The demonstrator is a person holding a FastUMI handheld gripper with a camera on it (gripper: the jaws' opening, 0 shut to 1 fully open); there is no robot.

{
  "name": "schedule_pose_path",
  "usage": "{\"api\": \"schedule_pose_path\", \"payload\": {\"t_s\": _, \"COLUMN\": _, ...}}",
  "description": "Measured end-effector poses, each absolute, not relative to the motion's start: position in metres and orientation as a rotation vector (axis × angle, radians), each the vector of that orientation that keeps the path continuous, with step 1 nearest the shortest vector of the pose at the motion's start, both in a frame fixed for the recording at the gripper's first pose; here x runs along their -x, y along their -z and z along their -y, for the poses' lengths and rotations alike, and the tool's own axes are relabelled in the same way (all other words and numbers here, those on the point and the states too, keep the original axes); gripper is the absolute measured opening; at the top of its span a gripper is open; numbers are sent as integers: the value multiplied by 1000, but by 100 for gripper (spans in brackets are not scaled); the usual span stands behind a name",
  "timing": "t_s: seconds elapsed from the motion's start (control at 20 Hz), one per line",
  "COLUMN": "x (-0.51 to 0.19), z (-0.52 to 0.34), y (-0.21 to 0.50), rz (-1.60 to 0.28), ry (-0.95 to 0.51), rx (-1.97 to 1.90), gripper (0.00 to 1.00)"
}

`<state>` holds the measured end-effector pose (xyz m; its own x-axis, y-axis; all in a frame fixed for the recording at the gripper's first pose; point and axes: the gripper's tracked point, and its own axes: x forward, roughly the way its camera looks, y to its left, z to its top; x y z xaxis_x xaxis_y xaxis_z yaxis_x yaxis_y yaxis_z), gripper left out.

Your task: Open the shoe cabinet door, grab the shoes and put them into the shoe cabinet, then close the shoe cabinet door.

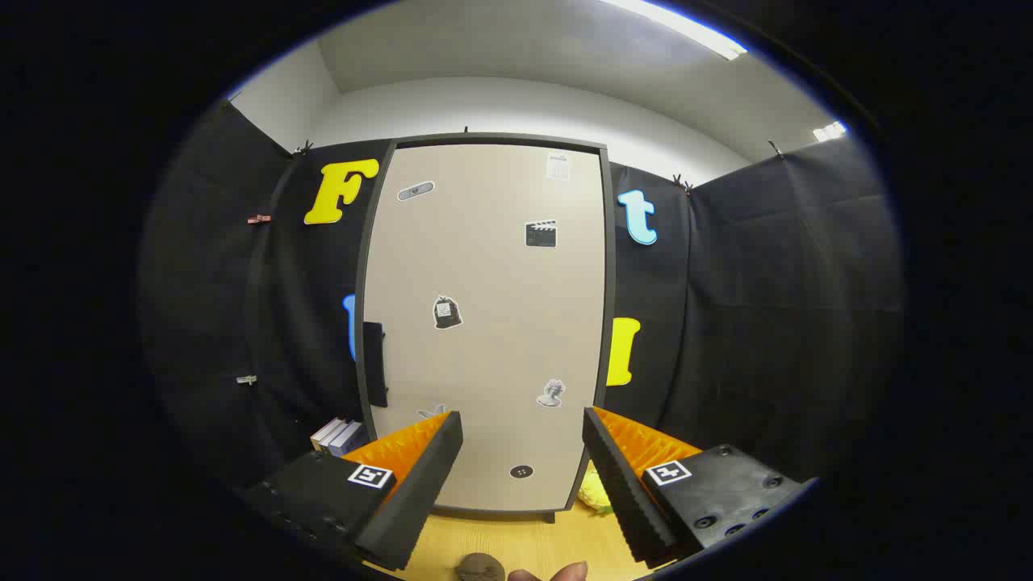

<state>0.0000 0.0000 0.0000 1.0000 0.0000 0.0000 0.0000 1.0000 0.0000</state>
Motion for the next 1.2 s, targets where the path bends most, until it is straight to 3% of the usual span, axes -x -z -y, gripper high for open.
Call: {"api": "schedule_pose_path", "payload": {"t_s": 1.2, "x": 1, "z": -8, "y": 2, "rz": -1, "ry": -4, "rx": -29, "gripper": 98}}
